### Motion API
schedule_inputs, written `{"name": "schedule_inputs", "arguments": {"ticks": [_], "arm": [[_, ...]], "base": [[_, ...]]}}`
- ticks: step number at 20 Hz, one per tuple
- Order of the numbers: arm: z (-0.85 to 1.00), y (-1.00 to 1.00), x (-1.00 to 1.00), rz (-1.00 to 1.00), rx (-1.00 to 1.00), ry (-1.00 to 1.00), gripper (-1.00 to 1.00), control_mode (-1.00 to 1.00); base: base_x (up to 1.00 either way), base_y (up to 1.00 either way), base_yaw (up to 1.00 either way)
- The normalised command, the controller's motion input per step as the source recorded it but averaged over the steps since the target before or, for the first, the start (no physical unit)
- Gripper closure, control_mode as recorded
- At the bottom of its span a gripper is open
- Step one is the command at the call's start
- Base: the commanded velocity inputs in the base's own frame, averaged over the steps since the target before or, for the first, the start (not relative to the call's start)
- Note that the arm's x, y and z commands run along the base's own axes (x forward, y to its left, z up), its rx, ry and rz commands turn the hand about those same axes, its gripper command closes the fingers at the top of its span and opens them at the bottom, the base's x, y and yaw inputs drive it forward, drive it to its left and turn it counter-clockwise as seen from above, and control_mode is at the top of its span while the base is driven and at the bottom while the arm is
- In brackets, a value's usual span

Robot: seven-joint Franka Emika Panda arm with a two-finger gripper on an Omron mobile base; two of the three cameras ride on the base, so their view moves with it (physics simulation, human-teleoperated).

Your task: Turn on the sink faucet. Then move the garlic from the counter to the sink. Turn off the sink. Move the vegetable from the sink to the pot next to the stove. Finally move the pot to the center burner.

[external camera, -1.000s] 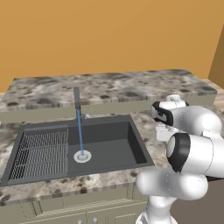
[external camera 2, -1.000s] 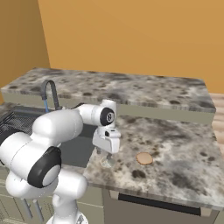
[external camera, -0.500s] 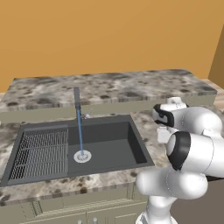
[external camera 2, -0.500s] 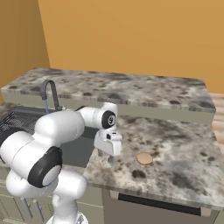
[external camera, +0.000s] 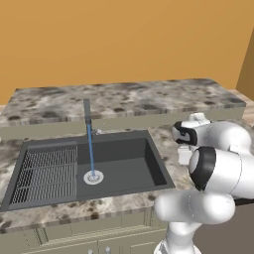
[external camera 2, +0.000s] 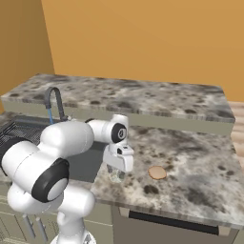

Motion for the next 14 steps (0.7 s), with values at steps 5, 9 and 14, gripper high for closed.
{"name": "schedule_inputs", "arguments": {"ticks": [5, 9, 14], "arm": [[-0.11, 0.0, 0.02, 0.1, 0.0, -0.03, -1.0, -1.0], [-0.09, 0.0, 0.07, 0.13, 0.0, -0.06, -1.0, -1.0], [-0.11, 0.03, 0.11, 0.14, 0.0, -0.09, -1.0, -1.0]], "base": [[0.0, 0.0, 0.0], [0.0, 0.0, 0.0], [0.0, 0.0, 0.0]]}}
